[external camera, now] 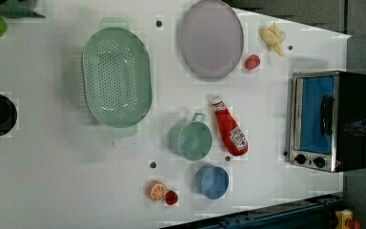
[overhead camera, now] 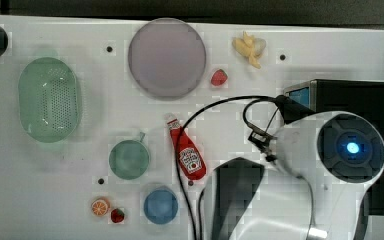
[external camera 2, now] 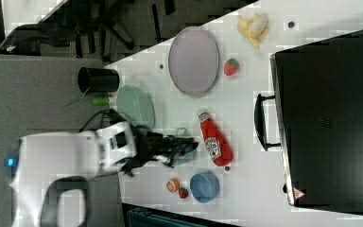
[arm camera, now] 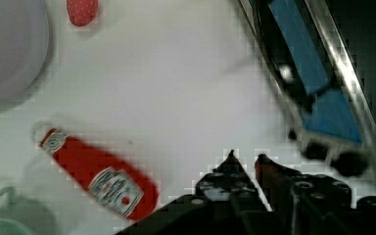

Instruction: Flap open oven.

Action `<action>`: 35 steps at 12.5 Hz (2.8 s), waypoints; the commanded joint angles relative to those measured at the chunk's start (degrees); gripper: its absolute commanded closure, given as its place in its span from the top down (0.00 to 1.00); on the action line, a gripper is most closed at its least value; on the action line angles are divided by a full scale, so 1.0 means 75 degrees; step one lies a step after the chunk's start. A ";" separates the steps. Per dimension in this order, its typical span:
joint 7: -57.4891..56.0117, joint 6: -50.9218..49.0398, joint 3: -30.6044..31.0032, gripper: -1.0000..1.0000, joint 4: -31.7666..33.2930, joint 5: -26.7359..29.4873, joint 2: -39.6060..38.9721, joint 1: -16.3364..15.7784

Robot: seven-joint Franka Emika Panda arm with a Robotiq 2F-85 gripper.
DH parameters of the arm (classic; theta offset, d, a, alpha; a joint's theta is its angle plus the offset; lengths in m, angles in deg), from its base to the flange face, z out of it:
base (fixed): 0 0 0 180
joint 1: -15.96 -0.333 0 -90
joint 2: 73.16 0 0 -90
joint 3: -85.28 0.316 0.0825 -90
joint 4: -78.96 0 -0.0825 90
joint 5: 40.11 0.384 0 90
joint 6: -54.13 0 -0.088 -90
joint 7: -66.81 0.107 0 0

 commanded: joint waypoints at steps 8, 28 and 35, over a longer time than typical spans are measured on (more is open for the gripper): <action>-0.4271 0.2531 -0.1337 0.18 0.0396 -0.0243 -0.1481 0.0188; -0.1580 0.3931 -0.0380 0.18 0.1015 -0.2244 -0.2662 -0.0388; 0.1403 0.3433 0.0273 0.18 0.1150 -0.4467 -0.3147 -0.0724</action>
